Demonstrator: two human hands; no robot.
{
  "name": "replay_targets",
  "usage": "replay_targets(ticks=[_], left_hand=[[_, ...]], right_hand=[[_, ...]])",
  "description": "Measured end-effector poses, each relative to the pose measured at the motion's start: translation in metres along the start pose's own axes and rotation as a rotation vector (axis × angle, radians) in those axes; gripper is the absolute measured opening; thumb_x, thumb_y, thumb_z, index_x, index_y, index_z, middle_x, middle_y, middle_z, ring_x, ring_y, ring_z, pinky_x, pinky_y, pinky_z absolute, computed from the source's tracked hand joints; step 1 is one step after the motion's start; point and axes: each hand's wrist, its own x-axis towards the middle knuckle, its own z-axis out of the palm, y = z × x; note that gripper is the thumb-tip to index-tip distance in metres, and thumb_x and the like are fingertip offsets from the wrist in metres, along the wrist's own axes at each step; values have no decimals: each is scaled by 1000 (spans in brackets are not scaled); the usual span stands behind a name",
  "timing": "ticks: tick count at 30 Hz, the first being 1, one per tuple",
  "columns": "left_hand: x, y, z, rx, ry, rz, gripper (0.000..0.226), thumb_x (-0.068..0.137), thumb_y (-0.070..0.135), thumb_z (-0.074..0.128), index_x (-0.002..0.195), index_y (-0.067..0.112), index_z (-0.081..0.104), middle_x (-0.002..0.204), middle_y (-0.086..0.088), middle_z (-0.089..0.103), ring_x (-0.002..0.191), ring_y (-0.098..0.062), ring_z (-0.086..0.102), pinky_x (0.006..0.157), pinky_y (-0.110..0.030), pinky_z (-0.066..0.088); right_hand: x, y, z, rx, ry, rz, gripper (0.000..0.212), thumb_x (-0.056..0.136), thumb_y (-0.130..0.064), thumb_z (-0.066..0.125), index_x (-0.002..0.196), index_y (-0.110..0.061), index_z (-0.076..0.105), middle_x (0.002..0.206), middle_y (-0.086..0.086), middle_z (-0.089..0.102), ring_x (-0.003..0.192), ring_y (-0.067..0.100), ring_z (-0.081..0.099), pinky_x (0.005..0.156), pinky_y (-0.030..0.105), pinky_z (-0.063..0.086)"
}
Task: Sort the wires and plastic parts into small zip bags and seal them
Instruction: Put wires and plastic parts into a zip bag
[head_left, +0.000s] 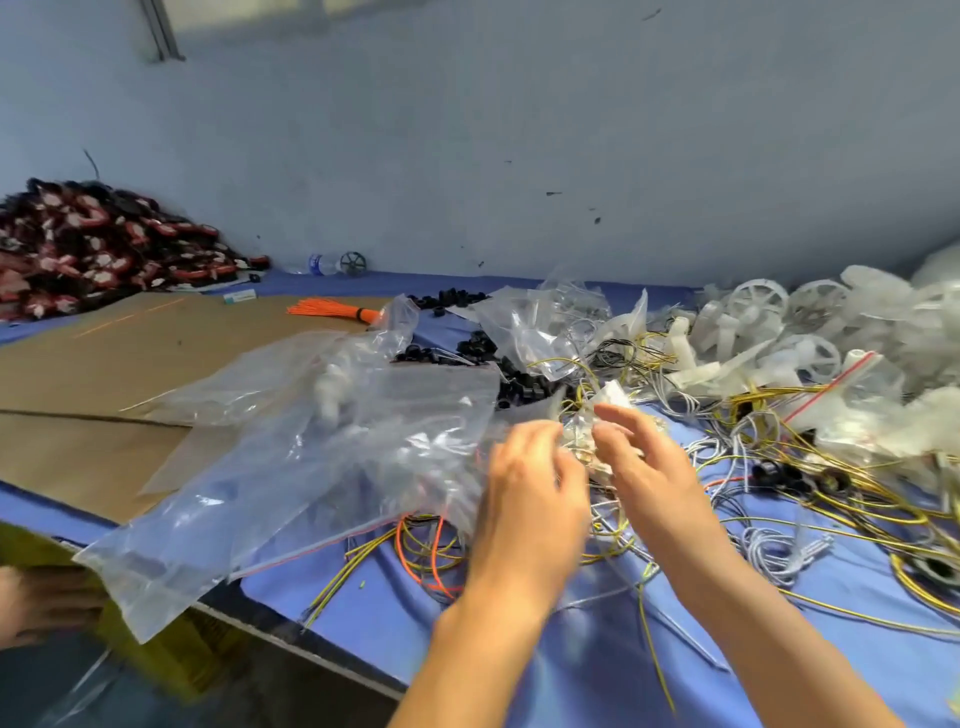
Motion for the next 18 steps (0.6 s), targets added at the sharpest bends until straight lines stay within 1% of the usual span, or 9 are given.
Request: replay_targets(ticks=[2, 4, 7, 8, 10, 11, 14, 16, 18], left_hand=[[-11, 30, 12, -207, -64, 76, 29, 96, 15, 46, 120, 18, 63, 123, 8, 60, 115, -3, 54, 99, -19, 41], [-14, 52, 17, -461, -102, 30, 26, 96, 12, 49, 115, 22, 65, 120, 14, 62, 111, 6, 56, 91, -11, 44], [-4, 72, 13, -997, -165, -204, 23, 96, 11, 54, 111, 17, 70, 108, 4, 72, 102, -10, 67, 88, -24, 52], [2, 76, 9, -1226, -212, -273, 22, 95, 13, 55, 109, 15, 71, 106, 2, 72, 98, -13, 68, 86, -28, 54], [11, 81, 2, -1629, -330, -355, 22, 93, 20, 56, 108, 19, 72, 108, 5, 71, 99, -11, 64, 86, -28, 54], [14, 83, -1, -1758, -364, -370, 23, 92, 24, 56, 108, 21, 72, 110, 8, 71, 101, -8, 63, 89, -29, 52], [13, 91, -1, -1930, -352, -391, 25, 88, 31, 59, 106, 23, 75, 113, 11, 71, 110, -5, 59, 103, -30, 40], [8, 98, 4, -1961, -342, -403, 25, 88, 32, 59, 104, 22, 76, 112, 11, 72, 115, -5, 60, 105, -31, 44], [3, 104, 11, -1923, -399, -431, 27, 87, 34, 60, 105, 23, 76, 112, 9, 72, 110, -8, 64, 92, -31, 53]], right_hand=[[2, -8, -8, 282, -40, 205, 21, 101, -32, 48, 90, -22, 63, 79, -1, 64, 66, 10, 61, 59, 23, 47], [2, -13, -23, 480, -84, 302, 39, 100, -48, 39, 85, -21, 62, 72, -1, 63, 61, 12, 61, 58, 28, 48], [1, -13, -51, 538, -96, 338, 50, 103, -49, 32, 114, -13, 65, 94, 1, 73, 85, 20, 68, 82, 37, 52], [0, -9, -59, 536, -119, 364, 47, 105, -41, 33, 123, -9, 62, 90, -6, 74, 83, 14, 69, 82, 32, 52], [-6, -3, -73, 533, -141, 442, 41, 107, -25, 31, 136, -4, 52, 84, -22, 73, 84, 3, 69, 82, 24, 52], [-11, -1, -78, 546, -145, 470, 40, 107, -27, 32, 138, -10, 52, 97, -17, 74, 95, 9, 69, 90, 31, 53], [-23, -4, -90, 665, -180, 547, 50, 100, -49, 39, 131, -15, 57, 130, 19, 62, 119, 39, 59, 106, 55, 41], [-27, -9, -98, 799, -204, 562, 58, 97, -53, 43, 132, -9, 58, 126, 22, 62, 111, 37, 62, 104, 50, 42], [-24, -10, -112, 865, -167, 512, 55, 97, -46, 48, 135, -7, 56, 133, 19, 59, 119, 32, 56, 111, 48, 38]])
